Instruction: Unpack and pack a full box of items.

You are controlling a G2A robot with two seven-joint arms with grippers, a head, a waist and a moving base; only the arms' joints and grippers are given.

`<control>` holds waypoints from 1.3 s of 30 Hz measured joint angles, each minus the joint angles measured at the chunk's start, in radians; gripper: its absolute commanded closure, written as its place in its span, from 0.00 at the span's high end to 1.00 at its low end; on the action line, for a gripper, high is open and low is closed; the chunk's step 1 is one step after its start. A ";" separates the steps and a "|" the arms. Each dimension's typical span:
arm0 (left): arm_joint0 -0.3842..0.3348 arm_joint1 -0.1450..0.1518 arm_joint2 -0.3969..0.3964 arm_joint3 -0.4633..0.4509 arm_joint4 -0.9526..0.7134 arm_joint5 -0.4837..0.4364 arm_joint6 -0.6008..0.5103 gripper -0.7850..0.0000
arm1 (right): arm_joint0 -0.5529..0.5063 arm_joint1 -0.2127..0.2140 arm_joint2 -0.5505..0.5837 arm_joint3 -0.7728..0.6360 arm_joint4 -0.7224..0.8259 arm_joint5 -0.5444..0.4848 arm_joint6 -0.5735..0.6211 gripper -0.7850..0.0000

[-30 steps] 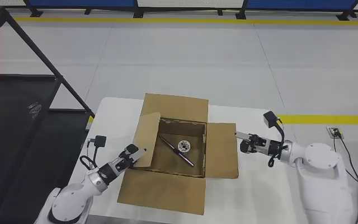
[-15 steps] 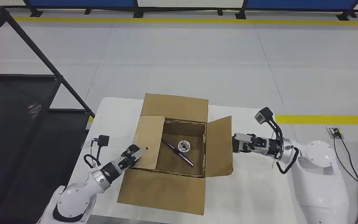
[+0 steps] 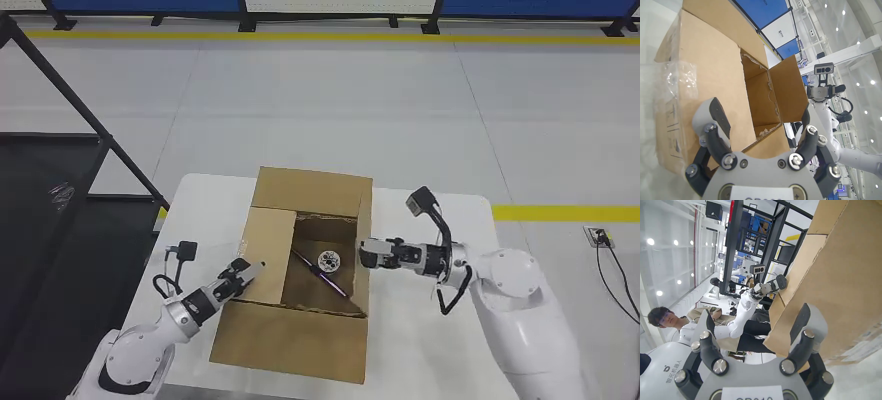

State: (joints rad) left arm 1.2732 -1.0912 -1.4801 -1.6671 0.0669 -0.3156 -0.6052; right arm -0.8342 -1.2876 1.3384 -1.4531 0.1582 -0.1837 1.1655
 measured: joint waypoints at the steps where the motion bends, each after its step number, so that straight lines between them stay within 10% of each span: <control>1: 0.000 0.000 0.000 0.002 -0.001 0.000 0.001 1.00 | 0.002 -0.002 -0.019 -0.001 -0.015 -0.004 -0.018 1.00; 20: -0.010 0.004 0.000 0.024 -0.019 0.001 -0.007 1.00 | 0.046 -0.025 -0.265 0.051 -0.310 -0.008 -0.258 1.00; 39: 0.016 0.013 -0.039 -0.019 -0.028 -0.027 -0.012 1.00 | 0.040 -0.019 -0.274 0.033 -0.332 -0.014 -0.283 1.00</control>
State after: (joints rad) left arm 1.2894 -1.0778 -1.5187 -1.6859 0.0388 -0.3429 -0.6174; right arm -0.7939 -1.3068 1.0640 -1.4204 -0.1739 -0.1974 0.8821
